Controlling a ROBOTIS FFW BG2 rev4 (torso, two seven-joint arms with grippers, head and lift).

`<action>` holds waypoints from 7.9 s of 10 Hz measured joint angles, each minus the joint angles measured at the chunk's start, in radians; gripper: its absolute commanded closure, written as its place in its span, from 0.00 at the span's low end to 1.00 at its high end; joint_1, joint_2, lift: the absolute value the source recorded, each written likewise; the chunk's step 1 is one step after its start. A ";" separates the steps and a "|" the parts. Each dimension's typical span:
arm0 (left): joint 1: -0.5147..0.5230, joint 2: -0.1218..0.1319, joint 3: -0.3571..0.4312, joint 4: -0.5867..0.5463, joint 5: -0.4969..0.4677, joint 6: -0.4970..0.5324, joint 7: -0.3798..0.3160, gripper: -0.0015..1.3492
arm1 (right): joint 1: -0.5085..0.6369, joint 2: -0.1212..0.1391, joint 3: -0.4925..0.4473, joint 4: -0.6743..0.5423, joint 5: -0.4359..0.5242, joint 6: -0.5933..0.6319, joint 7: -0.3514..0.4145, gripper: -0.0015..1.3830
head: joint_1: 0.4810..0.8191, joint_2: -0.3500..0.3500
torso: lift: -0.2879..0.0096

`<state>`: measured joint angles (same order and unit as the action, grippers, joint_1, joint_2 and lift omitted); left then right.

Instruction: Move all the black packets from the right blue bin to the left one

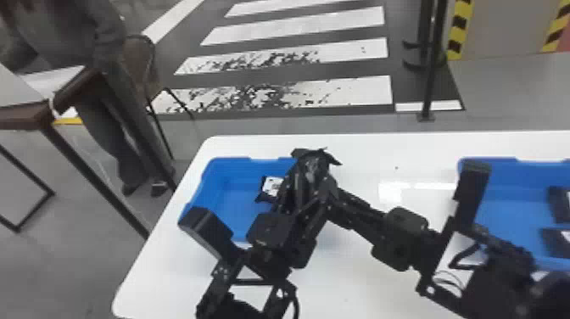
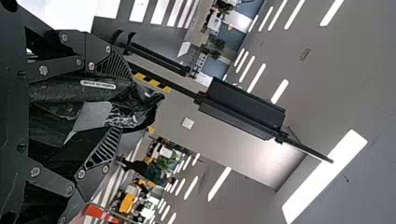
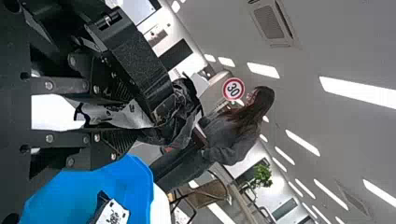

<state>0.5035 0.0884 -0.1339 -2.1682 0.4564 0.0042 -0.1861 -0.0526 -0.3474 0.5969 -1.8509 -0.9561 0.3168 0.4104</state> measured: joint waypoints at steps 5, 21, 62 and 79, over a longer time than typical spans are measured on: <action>0.016 -0.019 0.046 0.000 0.000 -0.060 0.008 0.87 | 0.038 0.001 -0.018 0.009 -0.014 -0.019 0.001 0.14 | 0.63 0.96 | 0.50; -0.056 -0.053 0.221 0.135 -0.248 -0.129 0.006 0.26 | 0.209 0.064 -0.622 -0.212 0.429 0.159 -0.015 0.14 | 0.63 0.68 | 0.50; 0.093 -0.053 0.157 -0.008 -0.242 -0.235 -0.001 0.27 | 0.096 0.083 -0.798 -0.052 0.623 0.640 -0.144 0.82 | 0.63 0.33 | 0.50; 0.054 -0.032 0.096 -0.005 -0.225 -0.110 -0.028 0.26 | -0.078 0.021 -0.100 0.028 0.074 0.133 -0.007 0.82 | 0.63 0.93 | 0.50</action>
<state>0.5574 0.0563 -0.0377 -2.1734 0.2317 -0.1054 -0.2144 -0.1306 -0.3266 0.4965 -1.8232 -0.8821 0.4495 0.4034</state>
